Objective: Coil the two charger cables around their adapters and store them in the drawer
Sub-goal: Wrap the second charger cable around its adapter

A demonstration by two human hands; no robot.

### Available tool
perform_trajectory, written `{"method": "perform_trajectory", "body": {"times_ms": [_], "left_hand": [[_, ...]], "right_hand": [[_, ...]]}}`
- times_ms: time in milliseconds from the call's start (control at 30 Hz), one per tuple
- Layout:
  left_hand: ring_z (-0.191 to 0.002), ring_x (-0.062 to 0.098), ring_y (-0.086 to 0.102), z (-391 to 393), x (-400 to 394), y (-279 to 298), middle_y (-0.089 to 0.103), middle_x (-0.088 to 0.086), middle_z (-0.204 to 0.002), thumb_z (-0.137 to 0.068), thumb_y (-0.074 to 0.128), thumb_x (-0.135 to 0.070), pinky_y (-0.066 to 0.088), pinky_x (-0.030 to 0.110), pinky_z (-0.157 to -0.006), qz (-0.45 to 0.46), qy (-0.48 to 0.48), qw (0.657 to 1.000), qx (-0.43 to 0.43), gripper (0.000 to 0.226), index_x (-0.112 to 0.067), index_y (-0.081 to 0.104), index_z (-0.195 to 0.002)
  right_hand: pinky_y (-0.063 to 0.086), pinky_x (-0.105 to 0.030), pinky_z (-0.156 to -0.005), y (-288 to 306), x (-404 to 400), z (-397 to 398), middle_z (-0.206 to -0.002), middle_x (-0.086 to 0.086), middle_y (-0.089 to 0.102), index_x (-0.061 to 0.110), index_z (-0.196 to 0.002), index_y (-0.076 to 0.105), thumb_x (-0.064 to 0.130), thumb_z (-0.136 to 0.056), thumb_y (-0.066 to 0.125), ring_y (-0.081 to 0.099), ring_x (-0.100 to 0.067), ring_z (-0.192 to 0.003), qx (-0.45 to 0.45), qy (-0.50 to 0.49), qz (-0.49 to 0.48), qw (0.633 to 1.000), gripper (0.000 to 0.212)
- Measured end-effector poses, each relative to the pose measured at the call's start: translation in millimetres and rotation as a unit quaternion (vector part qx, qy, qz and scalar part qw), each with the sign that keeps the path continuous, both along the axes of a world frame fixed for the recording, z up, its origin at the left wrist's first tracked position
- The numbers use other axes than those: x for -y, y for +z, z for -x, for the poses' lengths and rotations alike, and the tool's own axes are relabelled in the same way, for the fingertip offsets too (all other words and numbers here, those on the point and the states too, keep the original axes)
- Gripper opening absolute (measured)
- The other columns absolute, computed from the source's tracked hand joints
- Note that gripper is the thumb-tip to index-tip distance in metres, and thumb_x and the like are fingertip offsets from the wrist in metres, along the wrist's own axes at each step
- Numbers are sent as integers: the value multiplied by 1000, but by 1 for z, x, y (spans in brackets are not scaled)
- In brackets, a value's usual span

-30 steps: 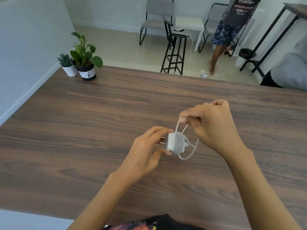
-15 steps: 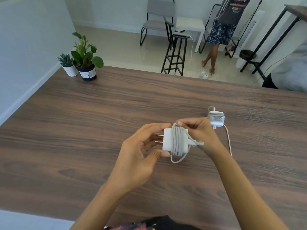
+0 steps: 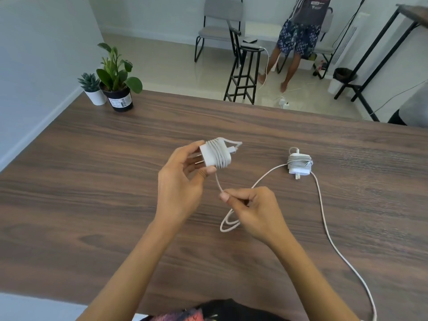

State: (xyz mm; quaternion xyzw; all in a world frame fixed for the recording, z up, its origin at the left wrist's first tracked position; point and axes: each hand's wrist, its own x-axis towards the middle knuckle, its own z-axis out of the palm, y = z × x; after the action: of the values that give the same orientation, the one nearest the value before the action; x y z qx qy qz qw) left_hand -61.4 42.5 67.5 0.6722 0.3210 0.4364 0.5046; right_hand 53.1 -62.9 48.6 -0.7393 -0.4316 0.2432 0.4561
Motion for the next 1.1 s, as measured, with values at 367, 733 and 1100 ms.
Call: {"method": "perform_trajectory", "body": {"times_ms": [367,733,1100], "left_hand": [[-106,4,61,-15,-21,-12,63,-3,-116,-81,72,-12,49,21,-93,-24,96,993,-58,45,-17,56,-122],[-103,-11,55,-9,-16,-6,58,0,-119,-86,63,0,48,14,-89,27,55,998,23,37,-10,50,-120],[-119,17,54,2,-21,-19,60,-6,-119,-80,64,-22,46,49,-99,87,76,992,48,36,-22,55,-115]], "right_hand": [[39,-24,-69,1,15,1,-52,2,59,25,-77,71,25,-88,63,54,-15,-62,152,-21,35,987,14],[58,-28,-61,-4,19,0,-59,-4,62,5,-84,72,7,-86,65,61,-14,-53,-292,-133,9,947,7],[39,-19,-61,-6,27,-19,-74,7,70,14,-67,74,38,-68,69,51,-7,-67,-358,-211,-24,909,24]]}}
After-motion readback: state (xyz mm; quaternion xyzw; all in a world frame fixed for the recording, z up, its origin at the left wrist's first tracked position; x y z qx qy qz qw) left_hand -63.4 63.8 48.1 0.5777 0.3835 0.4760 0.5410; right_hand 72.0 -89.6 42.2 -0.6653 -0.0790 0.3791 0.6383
